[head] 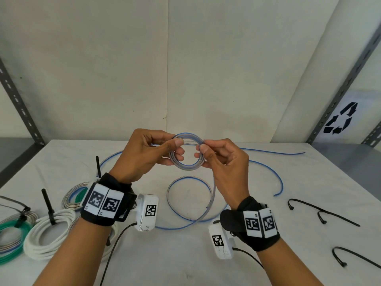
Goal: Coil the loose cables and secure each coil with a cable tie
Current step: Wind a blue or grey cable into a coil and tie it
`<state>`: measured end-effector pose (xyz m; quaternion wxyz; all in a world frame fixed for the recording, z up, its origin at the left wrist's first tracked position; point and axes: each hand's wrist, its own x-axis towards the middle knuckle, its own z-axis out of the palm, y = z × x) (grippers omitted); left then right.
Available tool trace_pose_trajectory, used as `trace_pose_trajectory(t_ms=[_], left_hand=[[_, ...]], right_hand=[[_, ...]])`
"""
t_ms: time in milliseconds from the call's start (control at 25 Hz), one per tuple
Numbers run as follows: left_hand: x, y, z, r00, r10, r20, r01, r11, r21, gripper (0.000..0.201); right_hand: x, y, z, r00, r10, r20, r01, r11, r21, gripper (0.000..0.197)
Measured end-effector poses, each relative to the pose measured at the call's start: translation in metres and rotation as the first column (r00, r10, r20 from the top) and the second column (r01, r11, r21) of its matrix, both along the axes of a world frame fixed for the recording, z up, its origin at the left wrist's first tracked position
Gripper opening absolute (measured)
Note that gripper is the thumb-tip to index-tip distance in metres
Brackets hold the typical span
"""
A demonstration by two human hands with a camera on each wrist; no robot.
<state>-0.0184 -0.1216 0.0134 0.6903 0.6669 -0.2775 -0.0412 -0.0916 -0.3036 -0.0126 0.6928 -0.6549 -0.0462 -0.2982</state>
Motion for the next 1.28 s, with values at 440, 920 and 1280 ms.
trace_pose_trajectory(t_ms=[440, 920, 1280], left_hand=[[-0.014, -0.033, -0.010, 0.977, 0.002, -0.214, -0.066, 0.954, -0.294, 0.025], [-0.006, -0.030, -0.020, 0.963, -0.162, -0.216, 0.218, 0.938, 0.269, 0.056], [0.001, -0.023, -0.006, 0.919, -0.197, -0.342, 0.178, 0.980, -0.088, 0.049]], right_hand=[[0.005, 0.010, -0.006, 0.995, -0.091, 0.042, 0.079, 0.970, 0.229, 0.019], [0.009, -0.018, -0.016, 1.000, 0.017, -0.009, -0.019, 0.916, -0.401, 0.012], [0.005, -0.021, -0.006, 0.997, 0.027, -0.068, -0.034, 0.994, -0.100, 0.008]])
